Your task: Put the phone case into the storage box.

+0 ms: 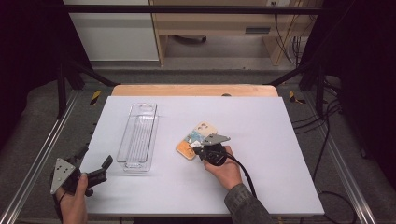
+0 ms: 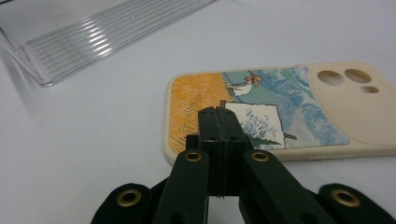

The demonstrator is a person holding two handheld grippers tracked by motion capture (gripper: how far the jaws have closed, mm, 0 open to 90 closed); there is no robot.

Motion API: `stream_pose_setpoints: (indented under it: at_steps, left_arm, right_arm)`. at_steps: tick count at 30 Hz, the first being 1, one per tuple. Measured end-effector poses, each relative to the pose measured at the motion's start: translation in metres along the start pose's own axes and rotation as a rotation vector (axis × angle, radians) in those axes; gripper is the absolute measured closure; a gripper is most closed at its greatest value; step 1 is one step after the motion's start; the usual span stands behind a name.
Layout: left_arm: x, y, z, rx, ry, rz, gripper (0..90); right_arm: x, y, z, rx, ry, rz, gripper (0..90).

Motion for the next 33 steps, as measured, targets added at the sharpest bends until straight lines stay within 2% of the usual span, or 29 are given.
stream_pose_setpoints:
  at_steps: [9, 15, 27, 28, 29, 30, 31, 33]
  left_arm:
    - [-0.002, 0.000, -0.001, -0.014, -0.010, 0.000, 1.7]
    - [-0.001, -0.003, -0.001, -0.010, -0.009, 0.005, 1.7]
    - [0.007, -0.006, 0.002, -0.003, 0.006, 0.027, 1.7]
    - [0.007, -0.006, 0.002, -0.003, 0.008, 0.029, 1.7]
    - [0.008, -0.007, 0.003, -0.004, 0.012, 0.030, 1.7]
    - [0.008, -0.007, 0.003, -0.004, 0.012, 0.030, 1.7]
    - [0.008, -0.008, 0.003, -0.004, 0.011, 0.033, 1.7]
    - [0.008, -0.009, 0.002, 0.001, 0.009, 0.036, 1.7]
  right_arm:
    - [0.006, 0.008, 0.006, -0.030, 0.048, -0.005, 90.0]
    - [0.007, 0.013, 0.007, -0.039, 0.051, -0.016, 90.0]
    - [0.027, 0.033, 0.025, -0.057, 0.090, -0.052, 89.5]
    - [0.028, 0.034, 0.027, -0.053, 0.092, -0.050, 86.5]
    - [0.032, 0.035, 0.030, -0.048, 0.110, -0.038, 77.6]
    - [0.032, 0.035, 0.030, -0.048, 0.110, -0.038, 77.6]
    - [0.034, 0.036, 0.032, -0.049, 0.117, -0.047, 72.8]
    - [0.038, 0.040, 0.033, -0.085, 0.124, -0.051, 57.0]
Point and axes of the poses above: each handheld gripper's, and its own axes: x roughly backward along the jaws, z roughly out of its top, y roughly to its right, the point moved 4 cm from there along -x, roughly forward along the jaws, and after that the axes turned 12 degrees about -z, right-handed, at the moved point
